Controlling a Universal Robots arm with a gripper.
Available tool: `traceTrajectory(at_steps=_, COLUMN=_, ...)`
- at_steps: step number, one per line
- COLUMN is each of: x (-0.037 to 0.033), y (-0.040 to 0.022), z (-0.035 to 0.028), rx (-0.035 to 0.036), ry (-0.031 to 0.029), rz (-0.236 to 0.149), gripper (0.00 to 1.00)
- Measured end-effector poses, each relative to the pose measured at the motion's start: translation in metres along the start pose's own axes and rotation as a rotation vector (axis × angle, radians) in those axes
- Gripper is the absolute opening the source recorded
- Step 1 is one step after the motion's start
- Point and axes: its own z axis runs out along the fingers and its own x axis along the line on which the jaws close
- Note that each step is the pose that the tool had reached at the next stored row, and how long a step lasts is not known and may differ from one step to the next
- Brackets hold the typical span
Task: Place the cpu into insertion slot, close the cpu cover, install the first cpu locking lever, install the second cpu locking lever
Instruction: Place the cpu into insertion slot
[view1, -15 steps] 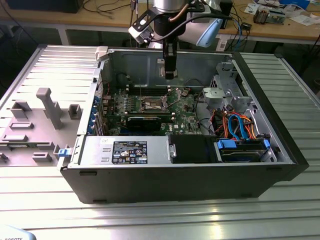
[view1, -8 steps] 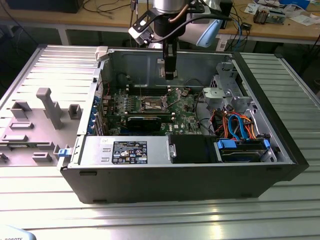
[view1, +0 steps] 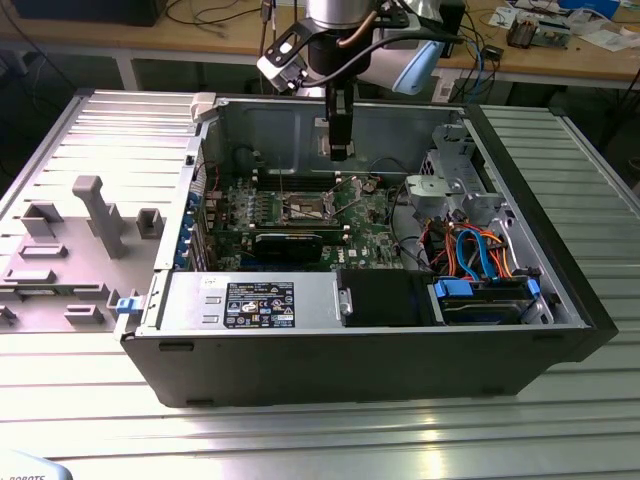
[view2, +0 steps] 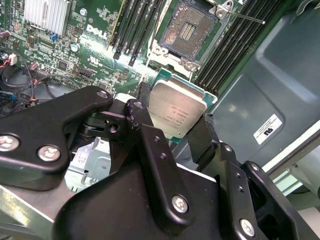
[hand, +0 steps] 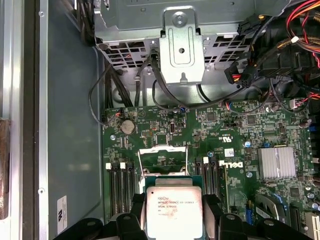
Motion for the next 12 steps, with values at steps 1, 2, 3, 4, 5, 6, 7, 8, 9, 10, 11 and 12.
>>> traceTrajectory(at_steps=1, x=0.0000, y=0.0000, z=0.0002, rx=0.0000, ry=0.0000, rz=0.000, gripper=0.54)
traceTrajectory(at_steps=2, x=0.0000, y=0.0000, z=0.0004, rx=0.0000, ry=0.0000, rz=0.000, gripper=0.54)
traceTrajectory(at_steps=3, x=0.0000, y=0.0000, z=0.0006, rx=0.0000, ry=0.0000, rz=0.000, gripper=0.54)
traceTrajectory(at_steps=4, x=0.0000, y=-0.0001, z=0.0008, rx=0.0000, ry=-0.0001, rz=0.000, gripper=0.54)
traceTrajectory(at_steps=5, x=0.0000, y=-0.0001, z=0.0009, rx=0.0001, ry=-0.0001, rz=0.000, gripper=0.54)
traceTrajectory(at_steps=6, x=0.0000, y=-0.0001, z=0.0011, rx=0.0000, ry=0.0000, rz=0.000, gripper=0.54)
traceTrajectory(at_steps=7, x=0.0000, y=-0.0001, z=0.0012, rx=0.0000, ry=0.0000, rz=0.000, gripper=0.54)
traceTrajectory(at_steps=8, x=0.0000, y=-0.0001, z=0.0014, rx=0.0000, ry=0.0000, rz=0.000, gripper=0.54)
traceTrajectory(at_steps=9, x=0.0000, y=-0.0002, z=0.0017, rx=0.0000, ry=0.0000, rz=0.000, gripper=0.54)
traceTrajectory(at_steps=10, x=0.0000, y=-0.0002, z=0.0018, rx=0.0000, ry=-0.0001, rz=0.000, gripper=0.54)
traceTrajectory(at_steps=11, x=0.0000, y=-0.0002, z=0.0020, rx=0.0000, ry=-0.0001, rz=0.000, gripper=0.54)
traceTrajectory(at_steps=12, x=0.0000, y=-0.0002, z=0.0022, rx=0.0000, ry=0.0000, rz=0.000, gripper=0.54)
